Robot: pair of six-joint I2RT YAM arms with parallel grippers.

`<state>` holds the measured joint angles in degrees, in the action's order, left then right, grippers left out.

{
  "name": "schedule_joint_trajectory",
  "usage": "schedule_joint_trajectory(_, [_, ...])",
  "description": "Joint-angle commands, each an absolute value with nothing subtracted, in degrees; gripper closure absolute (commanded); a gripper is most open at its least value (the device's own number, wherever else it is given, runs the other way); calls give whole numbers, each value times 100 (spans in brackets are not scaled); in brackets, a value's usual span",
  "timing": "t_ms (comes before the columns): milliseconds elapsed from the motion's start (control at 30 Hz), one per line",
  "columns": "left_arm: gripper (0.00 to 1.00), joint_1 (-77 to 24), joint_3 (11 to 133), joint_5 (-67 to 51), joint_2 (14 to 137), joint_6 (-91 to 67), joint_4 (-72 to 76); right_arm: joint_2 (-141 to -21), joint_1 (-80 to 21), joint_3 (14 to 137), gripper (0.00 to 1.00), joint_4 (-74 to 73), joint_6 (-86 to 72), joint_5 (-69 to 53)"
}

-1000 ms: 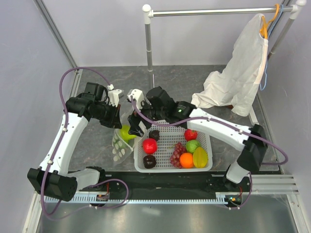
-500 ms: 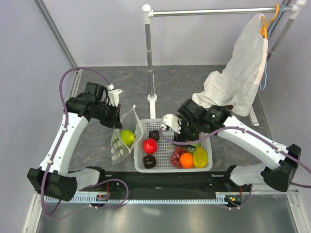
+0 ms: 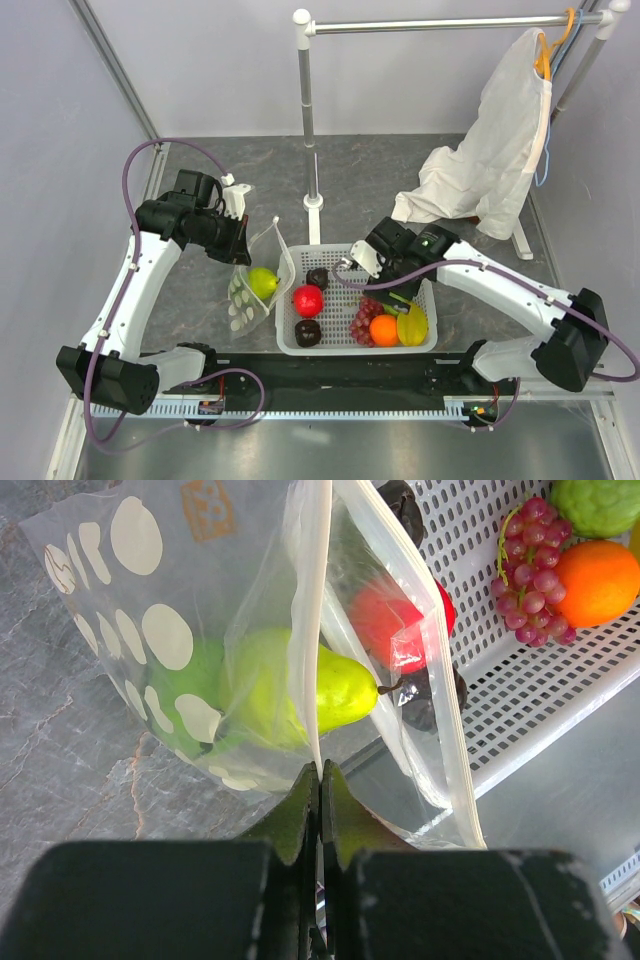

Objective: Place the food in the zip-top bag and seal the zipper
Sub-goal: Pick up the fake fruit from the bin.

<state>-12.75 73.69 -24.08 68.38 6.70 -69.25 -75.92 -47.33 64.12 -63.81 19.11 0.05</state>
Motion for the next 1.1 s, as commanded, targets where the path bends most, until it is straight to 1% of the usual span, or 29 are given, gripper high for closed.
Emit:
schedule_joint_trajectory(0, [98, -1301, 7392, -2479, 6776, 589, -6811, -7970, -4562, 6556, 22, -5951, 1407, 52])
schedule_joint_trajectory(100, [98, -1301, 7392, -2470, 6776, 589, -6829, -8182, -4509, 6697, 22, -5818, 1073, 211])
schedule_joint_trajectory(167, [98, -1301, 7400, -2470, 6776, 598, -6829, -8376, -4509, 6759, 21, -5888, 1063, 133])
schedule_joint_trajectory(200, [98, -1301, 7400, -2461, 6776, 598, -6829, -8446, -4517, 6733, 19, -5897, 1177, 123])
schedule_joint_trajectory(233, [98, -1292, 7400, -2461, 6768, 598, -6820, -8464, -4509, 6645, 15, -5897, 1230, 132])
schedule_joint_trajectory(300, [98, -1292, 7392, -2478, 6768, 598, -6829, -8542, -4509, 6566, 14, -5915, 1353, 141])
schedule_joint_trajectory(567, [98, -1301, 7409, -2496, 6855, 598, -6812, -9025, -4509, 6346, 17, -5968, 1573, 18])
schedule_joint_trajectory(633, [98, -1292, 7427, -2505, 6873, 589, -6812, -9114, -4509, 6346, 19, -5959, 1599, 18])
schedule_joint_trajectory(767, [98, -1292, 7427, -2505, 6873, 598, -6811, -9290, -4509, 6372, 16, -5871, 1565, -140])
schedule_joint_trajectory(833, [98, -1292, 7418, -2496, 6873, 598, -6812, -9342, -4509, 6398, 16, -5801, 1538, -237])
schedule_joint_trajectory(967, [98, -1301, 7418, -2461, 6864, 606, -6811, -9501, -4509, 6512, 21, -5774, 1415, -334])
schedule_joint_trajectory(1067, [98, -1292, 7409, -2452, 6864, 606, -6811, -9440, -4509, 6635, 34, -5844, 1389, -343])
